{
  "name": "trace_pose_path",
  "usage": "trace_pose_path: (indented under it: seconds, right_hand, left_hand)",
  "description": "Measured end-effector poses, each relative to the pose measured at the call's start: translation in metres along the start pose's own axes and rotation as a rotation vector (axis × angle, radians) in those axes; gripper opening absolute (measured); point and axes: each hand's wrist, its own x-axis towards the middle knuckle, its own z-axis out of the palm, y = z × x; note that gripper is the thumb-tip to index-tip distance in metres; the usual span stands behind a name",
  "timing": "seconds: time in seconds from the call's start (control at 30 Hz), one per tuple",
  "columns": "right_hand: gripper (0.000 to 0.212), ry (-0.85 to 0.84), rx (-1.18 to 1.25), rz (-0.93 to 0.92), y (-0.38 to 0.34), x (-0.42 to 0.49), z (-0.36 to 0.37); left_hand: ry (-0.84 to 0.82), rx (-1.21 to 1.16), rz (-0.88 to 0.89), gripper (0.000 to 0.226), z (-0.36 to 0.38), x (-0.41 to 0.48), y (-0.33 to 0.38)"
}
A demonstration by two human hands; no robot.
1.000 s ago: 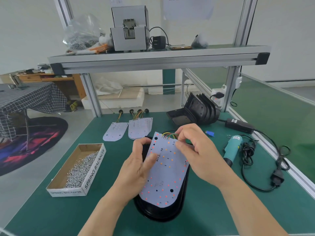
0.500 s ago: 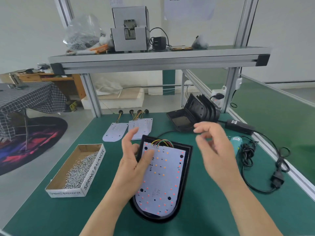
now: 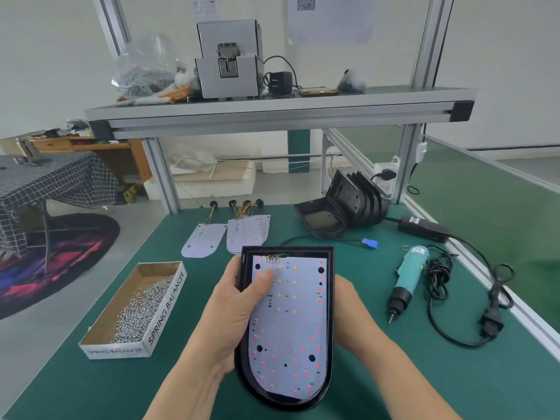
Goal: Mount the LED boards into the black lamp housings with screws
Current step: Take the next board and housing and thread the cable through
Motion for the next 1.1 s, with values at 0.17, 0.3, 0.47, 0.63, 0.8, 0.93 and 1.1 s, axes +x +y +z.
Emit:
trace_pose_path:
  seconds: [0.17, 0.3, 0.47, 0.63, 0.8, 0.93, 1.1]
  right_hand:
    - [0.026, 0.127, 0.371, 0.023, -0.011, -0.009, -0.014]
    - [0.026, 0.072, 0.28, -0.003, -0.018, -0.013, -0.011]
    - [0.012, 0.242, 0.374, 0.093, -0.023, -0.016, 0.004]
    - [0.005, 0.299, 0.446, 0.073, -0.028, -0.018, 0.012]
    - [0.006, 0.411, 0.367, -0.01, -0.029, -0.018, 0.017]
    - [0.008, 0.437, 0.425, 0.001, -0.028, -0.015, 0.017]
    - [0.017, 0.289, 0.623, 0.026, -0.031, -0.016, 0.01]
  left_hand:
    - [0.109, 0.108, 0.13, 0.027, -0.007, 0.006, 0.006]
    - [0.117, 0.196, 0.188, 0.025, -0.003, 0.004, 0.006]
    - [0.061, 0.247, 0.209, 0.03, 0.007, 0.002, 0.004]
    - [0.066, 0.221, 0.207, 0.03, 0.005, 0.002, 0.011]
    - [0.021, 0.186, 0.175, 0.029, 0.007, 0.006, 0.018]
    - [-0.027, 0.226, 0.169, 0.027, 0.007, 0.01, 0.021]
    - [-0.014, 0.318, 0.224, 0.03, 0.005, 0.016, 0.024]
